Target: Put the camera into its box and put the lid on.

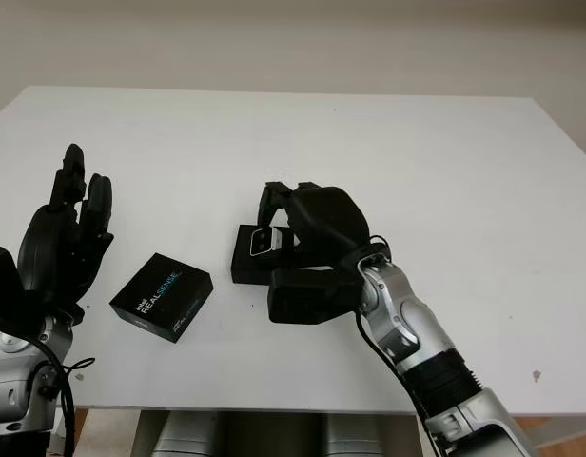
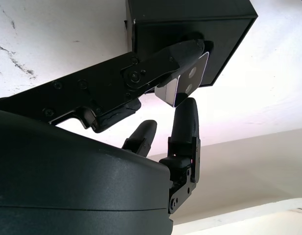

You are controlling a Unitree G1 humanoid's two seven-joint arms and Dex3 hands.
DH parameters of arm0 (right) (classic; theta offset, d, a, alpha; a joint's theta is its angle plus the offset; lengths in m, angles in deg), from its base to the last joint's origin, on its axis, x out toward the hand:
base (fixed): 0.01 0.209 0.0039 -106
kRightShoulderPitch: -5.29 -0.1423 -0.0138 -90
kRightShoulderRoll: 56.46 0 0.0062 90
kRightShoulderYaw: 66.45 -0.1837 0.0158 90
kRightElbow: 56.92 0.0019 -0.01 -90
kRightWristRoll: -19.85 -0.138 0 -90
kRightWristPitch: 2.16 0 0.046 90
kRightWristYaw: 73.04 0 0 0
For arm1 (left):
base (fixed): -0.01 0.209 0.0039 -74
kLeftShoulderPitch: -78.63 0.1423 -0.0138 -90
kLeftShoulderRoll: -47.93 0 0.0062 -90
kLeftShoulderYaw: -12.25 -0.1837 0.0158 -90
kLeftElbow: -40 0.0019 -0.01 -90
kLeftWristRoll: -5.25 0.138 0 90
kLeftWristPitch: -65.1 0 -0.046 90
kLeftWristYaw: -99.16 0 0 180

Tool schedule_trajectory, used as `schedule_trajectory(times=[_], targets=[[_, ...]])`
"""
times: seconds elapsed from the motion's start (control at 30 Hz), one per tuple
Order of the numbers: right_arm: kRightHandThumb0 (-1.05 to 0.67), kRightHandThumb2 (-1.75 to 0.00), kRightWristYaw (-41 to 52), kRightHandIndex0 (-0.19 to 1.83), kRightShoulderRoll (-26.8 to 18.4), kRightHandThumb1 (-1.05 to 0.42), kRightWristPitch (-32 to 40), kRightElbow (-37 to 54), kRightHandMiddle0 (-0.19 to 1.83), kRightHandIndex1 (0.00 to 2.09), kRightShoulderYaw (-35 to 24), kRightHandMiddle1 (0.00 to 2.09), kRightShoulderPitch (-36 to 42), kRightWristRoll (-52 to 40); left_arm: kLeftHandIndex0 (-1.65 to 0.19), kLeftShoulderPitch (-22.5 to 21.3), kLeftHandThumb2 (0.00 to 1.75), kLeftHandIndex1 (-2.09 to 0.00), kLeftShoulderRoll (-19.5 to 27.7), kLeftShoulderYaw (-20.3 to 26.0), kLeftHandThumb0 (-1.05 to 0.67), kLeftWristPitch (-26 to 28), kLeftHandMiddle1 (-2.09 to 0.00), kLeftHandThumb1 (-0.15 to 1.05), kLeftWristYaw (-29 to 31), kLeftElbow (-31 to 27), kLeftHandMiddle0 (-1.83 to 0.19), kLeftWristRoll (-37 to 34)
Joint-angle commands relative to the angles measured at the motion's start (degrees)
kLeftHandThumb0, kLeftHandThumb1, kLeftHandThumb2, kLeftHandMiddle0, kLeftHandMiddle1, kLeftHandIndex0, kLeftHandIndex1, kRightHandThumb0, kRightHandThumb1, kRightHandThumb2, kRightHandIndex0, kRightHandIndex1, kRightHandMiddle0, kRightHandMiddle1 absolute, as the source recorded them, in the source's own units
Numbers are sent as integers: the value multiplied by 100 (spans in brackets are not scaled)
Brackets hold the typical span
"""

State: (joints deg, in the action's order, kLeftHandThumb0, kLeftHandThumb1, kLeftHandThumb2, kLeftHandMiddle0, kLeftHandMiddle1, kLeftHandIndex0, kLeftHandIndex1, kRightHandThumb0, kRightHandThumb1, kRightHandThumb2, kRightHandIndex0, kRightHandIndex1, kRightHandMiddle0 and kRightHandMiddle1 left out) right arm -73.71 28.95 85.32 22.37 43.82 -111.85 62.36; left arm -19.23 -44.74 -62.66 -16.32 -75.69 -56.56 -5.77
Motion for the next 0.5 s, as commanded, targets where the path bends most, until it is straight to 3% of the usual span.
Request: schedule_trajectory(times=[0.0,0.2,0.47], targets=[[-37,-6,-60,32,39,-95,-19,-26,39,65,-74,155,-125,-46,19,19,47,-3,55,26,-68,19,-6,105,-17,-102,17,33],[-36,-5,-218,33,122,-94,-61,-126,42,65,-140,152,-144,-171,19,22,47,-2,60,63,-67,19,-5,105,53,-90,18,-42],[-36,-5,-307,32,267,-92,-124,-182,42,69,-331,167,-143,-551,19,15,46,-2,66,76,-67,6,-5,105,92,-74,18,-32]])
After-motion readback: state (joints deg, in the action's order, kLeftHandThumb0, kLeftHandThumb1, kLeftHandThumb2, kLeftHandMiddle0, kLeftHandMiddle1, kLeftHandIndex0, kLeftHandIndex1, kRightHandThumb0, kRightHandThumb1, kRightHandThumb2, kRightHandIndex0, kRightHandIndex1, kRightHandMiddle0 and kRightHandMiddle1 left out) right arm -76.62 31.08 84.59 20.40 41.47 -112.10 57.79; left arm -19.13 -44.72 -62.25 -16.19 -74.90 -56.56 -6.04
